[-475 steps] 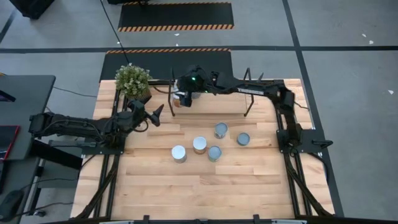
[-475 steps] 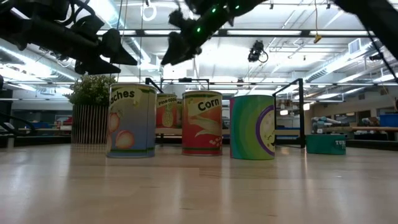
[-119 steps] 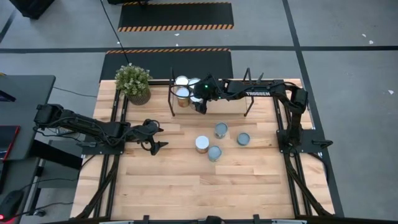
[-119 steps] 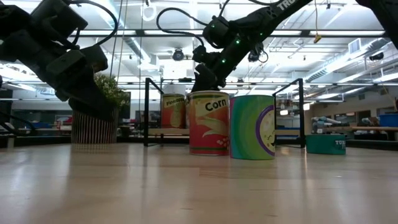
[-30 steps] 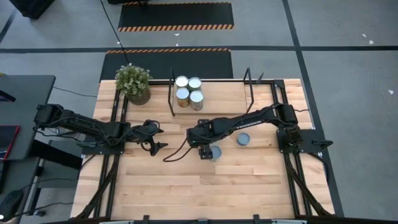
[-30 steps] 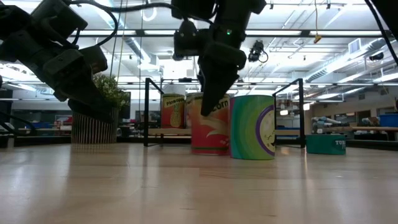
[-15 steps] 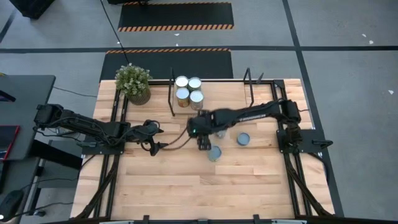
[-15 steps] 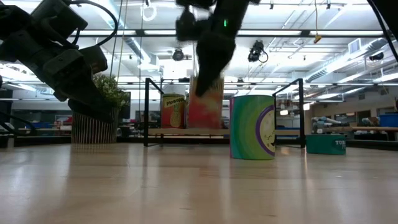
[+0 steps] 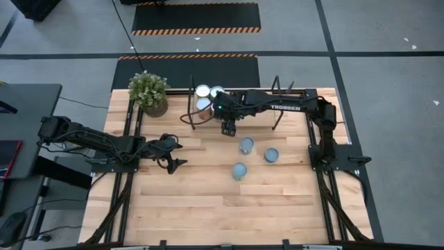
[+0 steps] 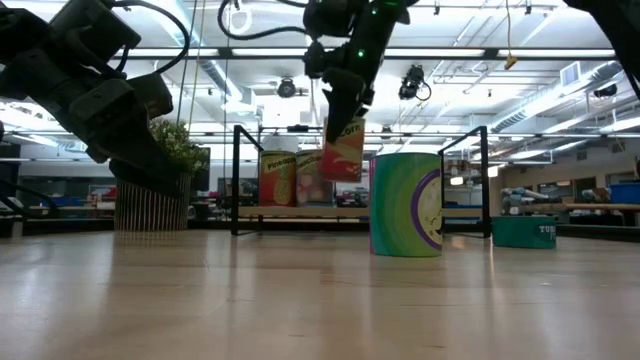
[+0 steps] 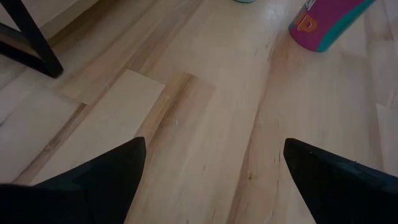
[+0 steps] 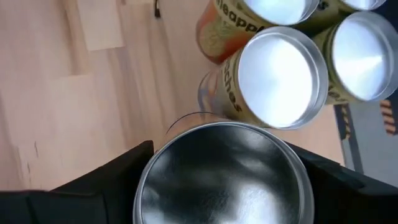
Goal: Pick and place cans onto a shelf
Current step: Put the canned corn on the shelf
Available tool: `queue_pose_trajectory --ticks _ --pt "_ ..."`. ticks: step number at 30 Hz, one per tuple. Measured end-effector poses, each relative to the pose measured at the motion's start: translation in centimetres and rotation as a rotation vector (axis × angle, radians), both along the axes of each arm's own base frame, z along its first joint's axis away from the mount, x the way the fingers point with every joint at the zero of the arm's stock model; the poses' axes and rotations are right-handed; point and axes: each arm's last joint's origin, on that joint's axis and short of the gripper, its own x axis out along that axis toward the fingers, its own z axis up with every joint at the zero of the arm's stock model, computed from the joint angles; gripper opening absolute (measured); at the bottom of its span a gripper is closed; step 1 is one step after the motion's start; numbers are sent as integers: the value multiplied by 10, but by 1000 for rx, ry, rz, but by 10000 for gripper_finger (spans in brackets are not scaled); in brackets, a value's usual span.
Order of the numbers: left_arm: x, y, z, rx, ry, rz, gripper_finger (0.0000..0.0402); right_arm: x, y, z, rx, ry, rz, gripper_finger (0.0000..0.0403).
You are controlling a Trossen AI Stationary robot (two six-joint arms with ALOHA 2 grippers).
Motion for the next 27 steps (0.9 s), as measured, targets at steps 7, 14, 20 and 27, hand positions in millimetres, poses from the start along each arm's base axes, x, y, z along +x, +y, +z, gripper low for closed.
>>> queue_pose_trajectory --ticks 7,14,20,27 --pt "0 0 0 3 4 -3 387 2 1 -4 -17 23 39 327" --pt "0 0 0 4 3 -4 387 -9 -10 -4 -40 101 7 327" --pt "0 0 0 5 3 -4 387 -18 -44 -6 -3 85 -40 327" --pt "0 0 0 5 2 -5 387 -16 -67 -19 66 48 -41 327"
